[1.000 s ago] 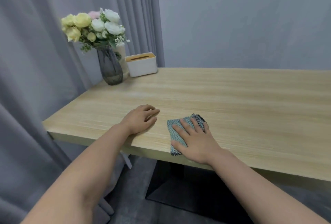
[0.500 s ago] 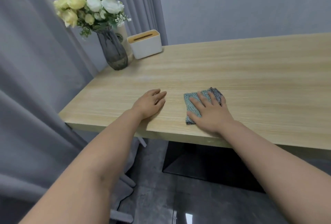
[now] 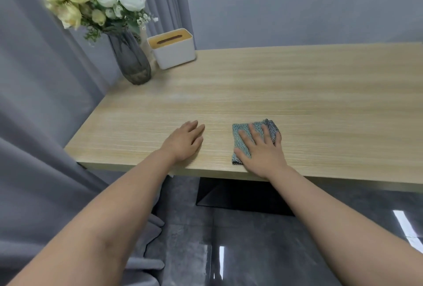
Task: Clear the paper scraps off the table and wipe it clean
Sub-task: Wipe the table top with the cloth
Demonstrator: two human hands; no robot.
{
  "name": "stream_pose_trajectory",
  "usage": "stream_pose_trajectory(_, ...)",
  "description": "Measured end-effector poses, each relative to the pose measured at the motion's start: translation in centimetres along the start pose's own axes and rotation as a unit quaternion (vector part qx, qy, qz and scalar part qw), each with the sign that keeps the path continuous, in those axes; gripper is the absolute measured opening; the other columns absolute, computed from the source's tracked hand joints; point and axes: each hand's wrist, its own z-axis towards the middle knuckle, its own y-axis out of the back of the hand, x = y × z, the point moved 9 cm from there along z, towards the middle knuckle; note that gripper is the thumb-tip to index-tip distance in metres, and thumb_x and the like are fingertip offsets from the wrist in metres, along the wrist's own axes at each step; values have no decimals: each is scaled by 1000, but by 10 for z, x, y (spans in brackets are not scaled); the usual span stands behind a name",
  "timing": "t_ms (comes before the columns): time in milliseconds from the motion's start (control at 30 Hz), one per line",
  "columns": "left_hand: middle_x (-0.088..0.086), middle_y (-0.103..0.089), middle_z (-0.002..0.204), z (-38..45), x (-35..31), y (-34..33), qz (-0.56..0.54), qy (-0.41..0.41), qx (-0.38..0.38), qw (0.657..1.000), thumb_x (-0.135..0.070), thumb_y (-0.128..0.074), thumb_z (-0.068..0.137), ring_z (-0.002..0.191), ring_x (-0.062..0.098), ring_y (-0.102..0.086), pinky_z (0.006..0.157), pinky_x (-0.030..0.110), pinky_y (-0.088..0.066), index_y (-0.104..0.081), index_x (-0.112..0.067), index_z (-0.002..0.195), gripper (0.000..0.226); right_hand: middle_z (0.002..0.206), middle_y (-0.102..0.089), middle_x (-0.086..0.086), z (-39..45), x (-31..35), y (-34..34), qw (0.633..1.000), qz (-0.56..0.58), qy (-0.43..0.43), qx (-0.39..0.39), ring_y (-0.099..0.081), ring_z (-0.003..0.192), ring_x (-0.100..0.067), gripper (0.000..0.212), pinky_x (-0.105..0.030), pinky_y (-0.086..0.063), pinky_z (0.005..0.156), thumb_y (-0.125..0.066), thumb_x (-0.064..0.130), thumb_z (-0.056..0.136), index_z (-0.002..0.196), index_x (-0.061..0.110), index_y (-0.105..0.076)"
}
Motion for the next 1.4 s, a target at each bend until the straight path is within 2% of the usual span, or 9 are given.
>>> stream_pose_trajectory(300,-4,-26,153,6,7,13,38,-54,-19,998,-41,-31,100,140,15,-22,113,37,-23,-28,-28,147,49,157,15,8,15,28,-3,1000,-6,-5,2,20,144,-21,63,-50,13,115,-12,66,92,147,42,7)
stream_pose_trajectory(467,0,-34,146,14,9,19,40,-77,-35,996,-40,-34,98,135,18,-29,107,37,-32,-35,-26,143,47,157,16,7,9,-35,7,990,28,-141,-15,18,144,-22,66,-50,12,115,-12,68,90,148,41,5)
stream_pose_trajectory(600,2,-25,152,19,21,14,33,-59,-19,998,-40,-32,99,141,19,-20,112,39,-25,-30,-28,146,48,158,17,2,7,-32,8,979,24,-201,-11,19,144,-29,64,-56,11,113,-11,62,94,149,35,8)
stream_pose_trajectory(700,3,-19,156,24,30,11,20,-53,8,998,-38,-31,100,144,20,-16,114,42,-21,-26,-29,147,49,157,17,3,21,14,5,987,22,-158,-9,17,144,-30,62,-57,13,112,-11,57,96,149,33,11)
stream_pose_trajectory(833,4,-30,151,32,35,20,30,-52,-10,998,-33,-34,99,138,21,-26,107,39,-32,-30,-22,146,49,157,18,5,38,92,-6,1000,11,-24,9,22,143,-27,64,-55,17,112,-11,61,94,148,35,11)
stream_pose_trajectory(933,2,-35,146,35,37,22,63,-52,-22,996,-34,-36,98,134,21,-31,101,39,-36,-32,-21,145,49,157,18,8,37,95,-9,1000,11,12,15,25,142,-21,64,-51,16,113,-12,65,92,147,40,9)
stream_pose_trajectory(1167,2,-40,138,44,34,26,61,-46,-30,997,-33,-39,96,126,22,-36,97,39,-39,-39,-24,140,45,156,18,11,25,-6,5,992,28,-124,-1,22,143,-18,66,-48,15,115,-9,69,90,147,42,9)
stream_pose_trajectory(1300,4,-31,149,50,34,26,29,-45,-24,998,-28,-42,96,138,21,-26,107,42,-31,-45,-22,136,41,157,17,5,32,-2,5,986,33,-165,-7,22,143,-26,63,-52,17,112,-11,62,94,149,36,8)
stream_pose_trajectory(1400,4,-21,156,55,35,18,-6,-38,21,999,-25,-39,98,144,23,-16,113,45,-24,-42,-18,136,39,157,17,3,44,27,4,988,36,-147,-2,23,142,-29,62,-54,20,110,-11,57,96,149,34,10)
